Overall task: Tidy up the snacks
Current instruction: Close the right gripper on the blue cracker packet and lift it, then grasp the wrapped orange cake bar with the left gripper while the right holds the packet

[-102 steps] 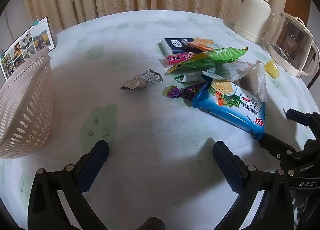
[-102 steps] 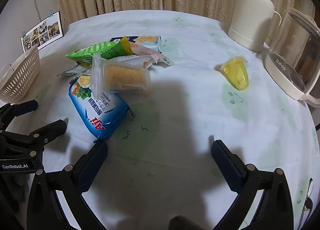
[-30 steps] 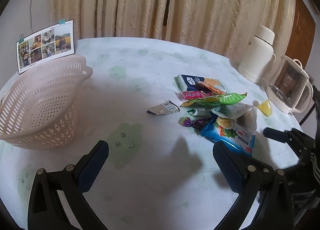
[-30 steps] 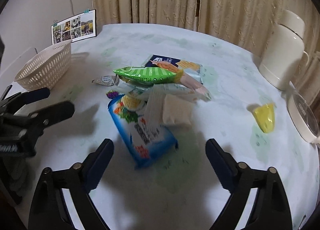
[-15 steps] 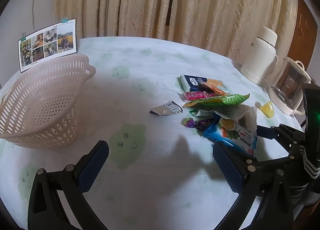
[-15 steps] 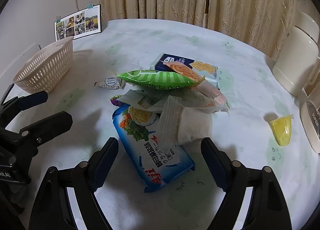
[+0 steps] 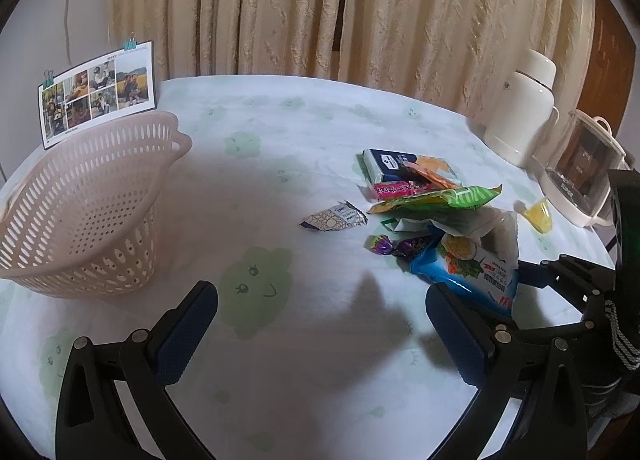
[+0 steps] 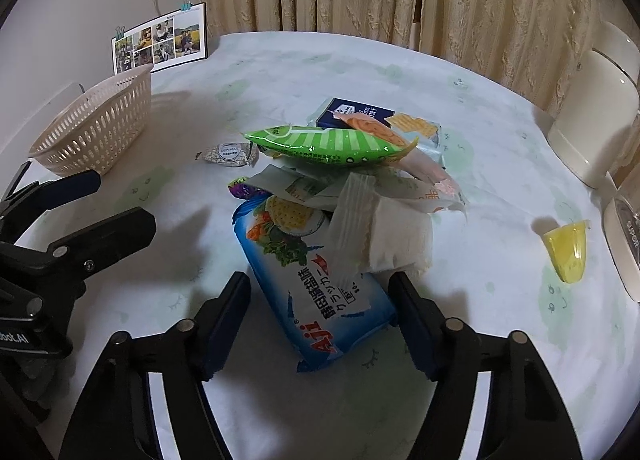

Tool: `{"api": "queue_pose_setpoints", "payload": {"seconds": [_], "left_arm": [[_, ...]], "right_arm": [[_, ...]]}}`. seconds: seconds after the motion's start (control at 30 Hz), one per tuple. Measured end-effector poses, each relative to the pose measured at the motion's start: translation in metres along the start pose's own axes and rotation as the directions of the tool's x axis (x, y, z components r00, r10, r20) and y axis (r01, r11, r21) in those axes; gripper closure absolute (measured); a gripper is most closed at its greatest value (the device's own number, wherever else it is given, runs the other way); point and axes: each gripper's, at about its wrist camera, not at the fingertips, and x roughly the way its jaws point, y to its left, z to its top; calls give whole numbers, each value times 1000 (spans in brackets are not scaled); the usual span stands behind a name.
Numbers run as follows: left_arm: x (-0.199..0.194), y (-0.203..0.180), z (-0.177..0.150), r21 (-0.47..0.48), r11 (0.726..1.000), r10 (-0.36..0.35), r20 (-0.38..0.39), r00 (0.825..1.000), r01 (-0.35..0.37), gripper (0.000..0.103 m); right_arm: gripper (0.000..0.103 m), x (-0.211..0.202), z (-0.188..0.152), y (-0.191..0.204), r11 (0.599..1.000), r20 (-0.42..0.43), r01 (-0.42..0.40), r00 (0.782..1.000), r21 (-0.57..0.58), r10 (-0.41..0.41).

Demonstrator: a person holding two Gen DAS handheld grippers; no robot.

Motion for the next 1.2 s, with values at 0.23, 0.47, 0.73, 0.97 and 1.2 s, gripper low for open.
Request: {"api": "queue_pose_setpoints", "payload": {"seconds": [0.23,0.47,0.73,0.97,1.2], "left_arm": [[1,0,0,-1,1000,2,-3,1000,-2,0],[1,0,0,-2,1000,2,-2,1000,-2,0],[4,1,2,-6,1000,16,-11,1000,-16,0],[4,-14,9,66,997,29,1,1000,-29,0],[5,-29,26,100,995,20,15,1000,-21,0]], "right_arm": [[47,-4,-2,-3,1000,6,-2,1000,28,2],[49,-20,-17,-7,996,29,-35,999,81,33],[49,-53,-45,-25,980,104,-78,993,183,59],[49,-68,-56,-46,959,160,-93,986,268,51],[49,-80,-65,-70,927,223,-116,974,358,36]]}}
